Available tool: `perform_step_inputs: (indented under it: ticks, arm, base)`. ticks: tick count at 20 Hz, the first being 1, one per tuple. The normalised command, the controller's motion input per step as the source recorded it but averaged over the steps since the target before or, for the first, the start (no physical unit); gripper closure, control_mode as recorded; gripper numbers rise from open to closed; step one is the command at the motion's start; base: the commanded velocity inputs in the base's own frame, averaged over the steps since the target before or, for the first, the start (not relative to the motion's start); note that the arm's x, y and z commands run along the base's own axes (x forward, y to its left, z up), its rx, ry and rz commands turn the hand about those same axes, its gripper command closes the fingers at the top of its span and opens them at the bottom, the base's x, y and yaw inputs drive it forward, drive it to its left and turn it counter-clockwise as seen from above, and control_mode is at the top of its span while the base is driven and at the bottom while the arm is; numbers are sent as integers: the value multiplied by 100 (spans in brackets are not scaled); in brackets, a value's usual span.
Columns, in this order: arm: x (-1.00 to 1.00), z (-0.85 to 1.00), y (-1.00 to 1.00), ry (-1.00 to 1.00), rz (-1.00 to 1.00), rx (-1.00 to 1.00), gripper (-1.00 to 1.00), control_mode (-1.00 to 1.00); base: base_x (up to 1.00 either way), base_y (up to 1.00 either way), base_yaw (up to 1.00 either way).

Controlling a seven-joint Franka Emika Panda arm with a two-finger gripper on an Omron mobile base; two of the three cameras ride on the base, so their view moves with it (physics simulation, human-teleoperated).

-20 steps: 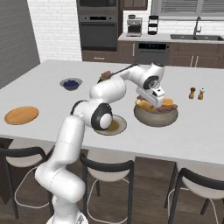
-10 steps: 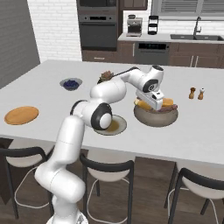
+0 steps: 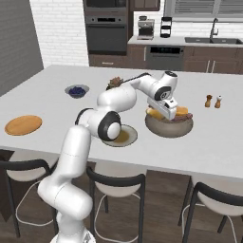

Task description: Place one bun and one sausage from the bowl on each plate.

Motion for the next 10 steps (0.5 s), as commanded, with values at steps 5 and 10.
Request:
perform_step_inputs:
  ticks: [5, 10]
  arm:
    - [0, 0, 0, 0, 0, 0, 100, -100]
    - [-20, 18, 0, 0, 2, 0, 100, -100]
  base:
    - [0, 0, 0]
    - [0, 0, 0]
